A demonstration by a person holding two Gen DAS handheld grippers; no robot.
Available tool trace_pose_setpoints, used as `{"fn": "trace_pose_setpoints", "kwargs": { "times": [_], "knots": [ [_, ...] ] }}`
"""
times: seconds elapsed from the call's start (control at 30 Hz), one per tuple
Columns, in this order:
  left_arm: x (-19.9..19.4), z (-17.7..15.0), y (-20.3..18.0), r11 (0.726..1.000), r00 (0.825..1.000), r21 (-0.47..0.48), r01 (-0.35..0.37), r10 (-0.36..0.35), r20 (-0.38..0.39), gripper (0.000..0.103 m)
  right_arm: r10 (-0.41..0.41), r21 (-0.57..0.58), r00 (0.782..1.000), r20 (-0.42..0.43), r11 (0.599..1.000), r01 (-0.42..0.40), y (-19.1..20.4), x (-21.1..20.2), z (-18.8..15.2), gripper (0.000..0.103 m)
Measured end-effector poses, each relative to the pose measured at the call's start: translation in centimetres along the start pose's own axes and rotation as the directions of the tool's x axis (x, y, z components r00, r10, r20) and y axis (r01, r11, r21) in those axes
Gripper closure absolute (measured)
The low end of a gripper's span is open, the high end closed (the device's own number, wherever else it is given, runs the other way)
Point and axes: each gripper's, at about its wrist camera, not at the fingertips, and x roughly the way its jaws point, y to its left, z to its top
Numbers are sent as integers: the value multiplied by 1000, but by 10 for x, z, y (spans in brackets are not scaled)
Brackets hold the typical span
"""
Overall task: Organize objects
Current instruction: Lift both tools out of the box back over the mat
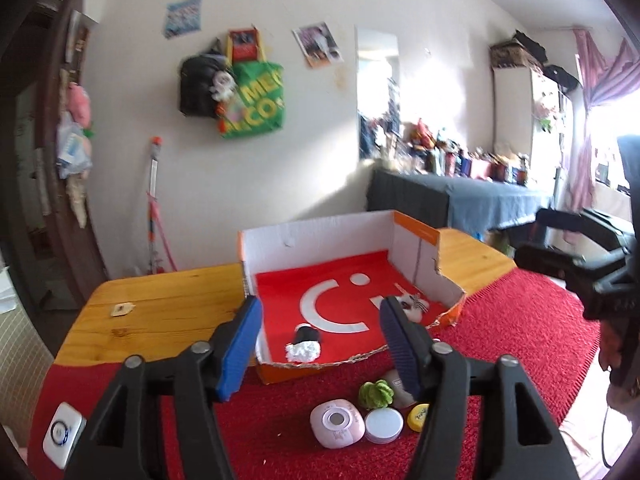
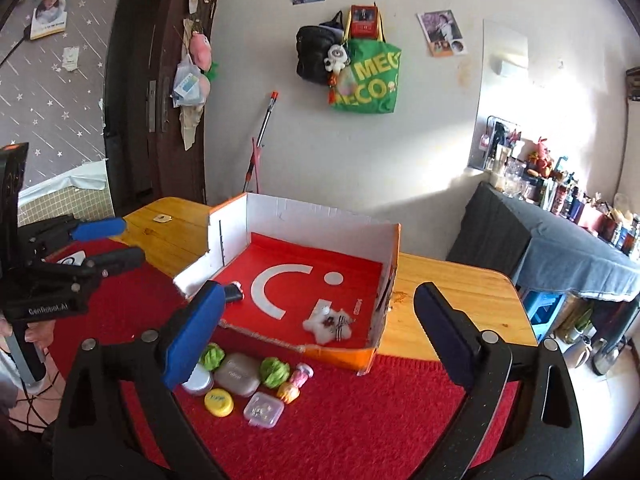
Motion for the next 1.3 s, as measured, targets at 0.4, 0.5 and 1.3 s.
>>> {"fn": "trace_pose_setpoints", "kwargs": {
  "times": [0.4,0.5,1.3],
  "knots": [
    [-14,-54,-11,996,1000,-88,1,-1,-8,21,-34,82,997,-66,996,40,31,12,-71,3],
    [-5,-69,-14,995,998,-97,1,-7,-66,21,-33,102,992,-119,994,45,32,22,-83,3],
    [58,-102,3,981,942,-192,-4,-61,-331,22,-4,176,924,-382,981,78,21,78,-117,3]
  ]
}}
